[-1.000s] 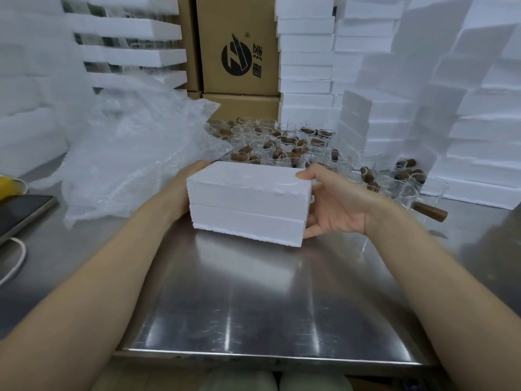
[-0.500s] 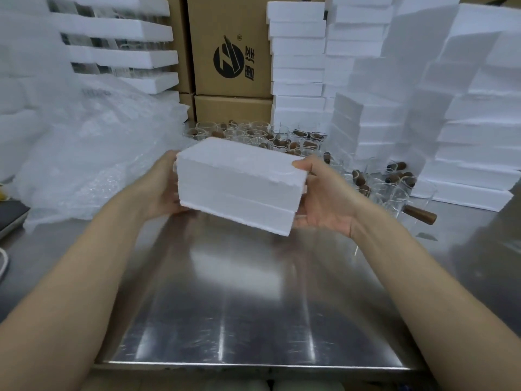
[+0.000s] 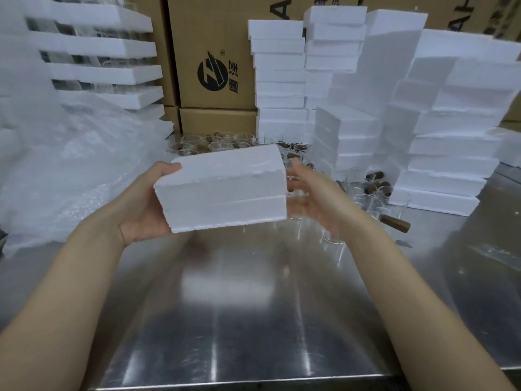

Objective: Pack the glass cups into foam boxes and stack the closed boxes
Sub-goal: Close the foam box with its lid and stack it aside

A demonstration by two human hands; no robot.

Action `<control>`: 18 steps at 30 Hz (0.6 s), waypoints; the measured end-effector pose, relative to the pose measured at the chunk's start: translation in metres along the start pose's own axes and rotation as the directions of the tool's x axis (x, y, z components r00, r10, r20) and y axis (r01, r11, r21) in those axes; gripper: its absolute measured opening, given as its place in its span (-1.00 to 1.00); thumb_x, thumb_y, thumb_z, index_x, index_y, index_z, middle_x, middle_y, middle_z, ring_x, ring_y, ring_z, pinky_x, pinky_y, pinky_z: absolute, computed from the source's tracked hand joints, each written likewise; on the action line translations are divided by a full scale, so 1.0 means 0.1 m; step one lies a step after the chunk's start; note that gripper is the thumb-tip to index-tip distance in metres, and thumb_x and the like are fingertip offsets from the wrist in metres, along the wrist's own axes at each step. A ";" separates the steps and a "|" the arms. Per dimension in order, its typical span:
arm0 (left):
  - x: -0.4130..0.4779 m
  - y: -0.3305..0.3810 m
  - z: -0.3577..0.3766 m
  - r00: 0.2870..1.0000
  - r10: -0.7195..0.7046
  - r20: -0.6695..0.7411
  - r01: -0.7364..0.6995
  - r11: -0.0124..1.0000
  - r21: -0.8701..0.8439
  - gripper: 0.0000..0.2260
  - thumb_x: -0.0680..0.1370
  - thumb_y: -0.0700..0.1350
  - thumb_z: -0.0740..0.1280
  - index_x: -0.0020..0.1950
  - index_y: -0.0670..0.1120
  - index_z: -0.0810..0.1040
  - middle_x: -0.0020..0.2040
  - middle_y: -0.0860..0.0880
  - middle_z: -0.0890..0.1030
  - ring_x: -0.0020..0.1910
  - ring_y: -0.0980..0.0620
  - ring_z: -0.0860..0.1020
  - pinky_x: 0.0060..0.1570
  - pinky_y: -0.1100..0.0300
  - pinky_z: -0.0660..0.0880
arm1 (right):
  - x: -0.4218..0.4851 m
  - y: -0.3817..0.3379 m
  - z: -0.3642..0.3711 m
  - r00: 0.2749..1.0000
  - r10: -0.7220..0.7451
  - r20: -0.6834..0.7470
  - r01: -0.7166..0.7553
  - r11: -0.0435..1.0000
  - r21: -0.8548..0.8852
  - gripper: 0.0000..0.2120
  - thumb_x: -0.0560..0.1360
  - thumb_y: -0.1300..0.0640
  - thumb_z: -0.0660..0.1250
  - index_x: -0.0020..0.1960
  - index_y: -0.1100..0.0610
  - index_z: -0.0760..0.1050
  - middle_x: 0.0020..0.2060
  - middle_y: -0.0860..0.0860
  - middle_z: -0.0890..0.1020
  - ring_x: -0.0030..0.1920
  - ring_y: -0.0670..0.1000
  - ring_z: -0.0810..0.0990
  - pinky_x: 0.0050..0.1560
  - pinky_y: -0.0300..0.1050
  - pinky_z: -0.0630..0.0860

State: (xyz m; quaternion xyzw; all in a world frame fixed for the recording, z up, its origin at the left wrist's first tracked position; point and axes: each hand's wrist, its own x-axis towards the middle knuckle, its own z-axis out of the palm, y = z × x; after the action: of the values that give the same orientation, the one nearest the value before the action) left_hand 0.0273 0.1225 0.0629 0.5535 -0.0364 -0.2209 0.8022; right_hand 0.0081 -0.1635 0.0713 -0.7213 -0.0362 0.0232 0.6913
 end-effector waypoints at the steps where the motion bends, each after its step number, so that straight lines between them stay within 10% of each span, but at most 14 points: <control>1: 0.00 0.00 -0.02 1.000 0.011 0.007 -0.011 1.000 -0.003 -0.70 0.41 0.08 0.33 0.05 0.02 0.70 0.08 -0.13 0.67 -0.06 -0.14 0.67 -0.09 -0.07 0.61 | 0.00 -0.01 -0.05 0.985 -0.099 -0.139 0.078 0.986 -0.147 -0.70 0.60 -0.06 0.24 0.21 0.08 0.53 0.07 0.09 0.65 -0.13 0.05 0.70 -0.09 -0.07 0.63; 3: 0.00 -0.01 -0.02 1.000 0.007 0.012 -0.007 1.000 0.011 -0.72 0.41 0.09 0.33 -0.02 0.02 0.72 0.06 -0.12 0.68 -0.08 -0.13 0.67 -0.11 -0.06 0.62 | 0.00 -0.03 -0.22 0.846 -0.364 -0.390 0.155 0.867 -0.474 -0.84 0.57 0.07 0.23 0.07 0.02 0.56 -0.05 0.01 0.68 -0.13 0.04 0.66 -0.12 -0.07 0.59; 6: 0.00 -0.05 0.06 1.000 -0.022 0.011 0.022 0.999 0.045 -0.70 0.40 0.11 0.32 -0.01 0.00 0.70 -0.01 -0.12 0.69 -0.12 -0.12 0.68 -0.18 -0.03 0.63 | -0.03 -0.05 -0.74 0.609 -0.475 -0.636 -0.139 0.725 -0.674 -0.74 0.49 0.05 0.17 0.06 0.03 0.58 0.00 0.08 0.65 0.05 0.19 0.57 0.00 -0.01 0.49; 10: 0.03 -0.10 0.17 0.998 -0.052 0.026 0.049 0.995 0.092 -0.60 0.38 0.11 0.31 0.16 0.01 0.58 0.00 -0.12 0.69 -0.14 -0.09 0.68 -0.22 0.02 0.64 | -0.13 0.19 -1.43 0.686 -0.059 -0.725 -0.508 0.674 -0.536 -0.47 0.53 -0.17 0.09 0.40 0.06 0.40 0.36 0.15 0.46 0.34 0.24 0.39 0.32 0.15 0.35; 14: 0.07 -0.15 0.23 0.997 -0.071 0.025 0.069 0.993 0.095 -0.55 0.37 0.12 0.32 0.22 0.01 0.55 0.04 -0.14 0.68 -0.12 -0.11 0.68 -0.20 -0.01 0.63 | -0.02 0.34 -1.36 0.775 0.005 -0.632 -0.273 0.905 -0.327 -0.77 0.50 -0.11 0.19 -0.10 -0.10 0.61 0.11 0.11 0.56 -0.03 0.07 0.53 -0.16 -0.16 0.50; 18: 0.09 -0.21 0.26 0.994 -0.097 0.041 0.092 0.990 0.103 -0.60 0.38 0.13 0.35 0.17 0.02 0.59 0.05 -0.15 0.68 -0.07 -0.15 0.68 -0.20 -0.05 0.62 | 0.18 0.50 -1.24 0.749 -0.051 -0.661 -0.193 0.937 -0.291 -0.78 0.50 0.01 0.22 0.02 0.04 0.59 0.24 0.13 0.39 0.03 0.06 0.51 -0.41 -0.45 0.45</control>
State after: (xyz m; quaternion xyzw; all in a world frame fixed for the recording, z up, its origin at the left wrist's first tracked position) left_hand 0.0208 0.0903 0.0528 0.5891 -0.0397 -0.2694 0.7608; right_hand 0.0370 -0.2873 0.0267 -0.7919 0.2343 -0.2124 0.5223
